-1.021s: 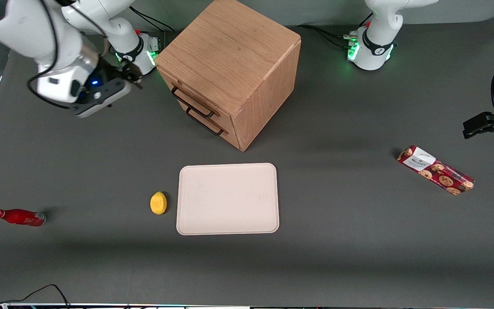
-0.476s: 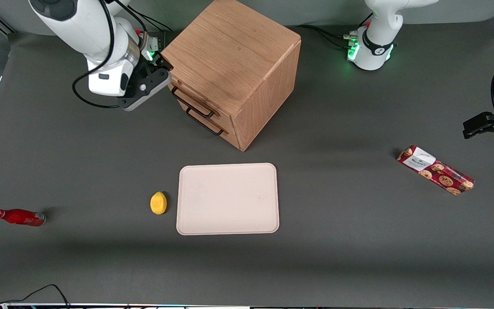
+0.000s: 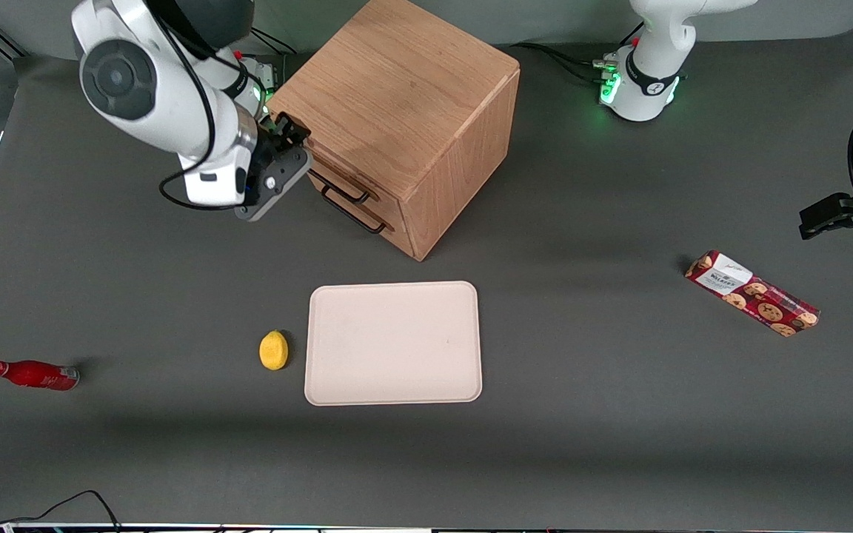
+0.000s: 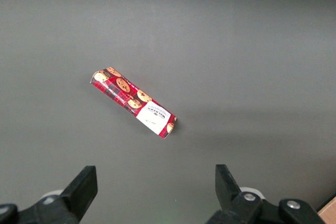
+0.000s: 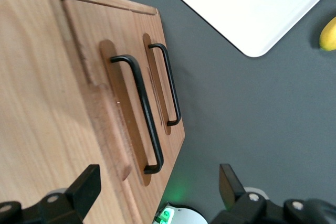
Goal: Open upper drawer
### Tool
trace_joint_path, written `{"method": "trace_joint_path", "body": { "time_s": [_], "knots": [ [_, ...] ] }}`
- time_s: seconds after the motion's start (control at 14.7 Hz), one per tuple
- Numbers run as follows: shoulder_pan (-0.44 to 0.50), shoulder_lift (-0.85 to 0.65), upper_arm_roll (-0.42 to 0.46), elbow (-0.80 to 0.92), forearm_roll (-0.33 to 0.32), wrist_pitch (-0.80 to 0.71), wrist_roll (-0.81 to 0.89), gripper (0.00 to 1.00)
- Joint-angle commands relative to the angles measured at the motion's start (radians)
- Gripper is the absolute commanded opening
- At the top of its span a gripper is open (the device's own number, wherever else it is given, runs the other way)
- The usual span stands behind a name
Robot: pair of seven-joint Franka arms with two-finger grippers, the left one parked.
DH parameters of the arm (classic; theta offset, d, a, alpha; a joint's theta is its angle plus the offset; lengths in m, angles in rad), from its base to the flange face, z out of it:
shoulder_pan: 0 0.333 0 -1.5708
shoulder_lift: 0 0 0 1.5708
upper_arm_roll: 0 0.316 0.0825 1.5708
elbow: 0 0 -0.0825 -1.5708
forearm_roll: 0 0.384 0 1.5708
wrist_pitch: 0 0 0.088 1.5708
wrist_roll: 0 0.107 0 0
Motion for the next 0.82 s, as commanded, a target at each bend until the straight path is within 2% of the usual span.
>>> {"method": "trace_joint_path", "body": {
  "time_s": [0.0, 0.14, 0.75],
  "knots": [
    [-0.009, 0.033, -0.001, -0.021, 0.052, 0.019, -0.048, 1.00],
    [-0.017, 0.038, -0.001, -0.059, 0.083, 0.049, -0.089, 1.00],
    [-0.009, 0.124, 0.008, -0.092, 0.083, 0.081, -0.091, 1.00]
  ]
}}
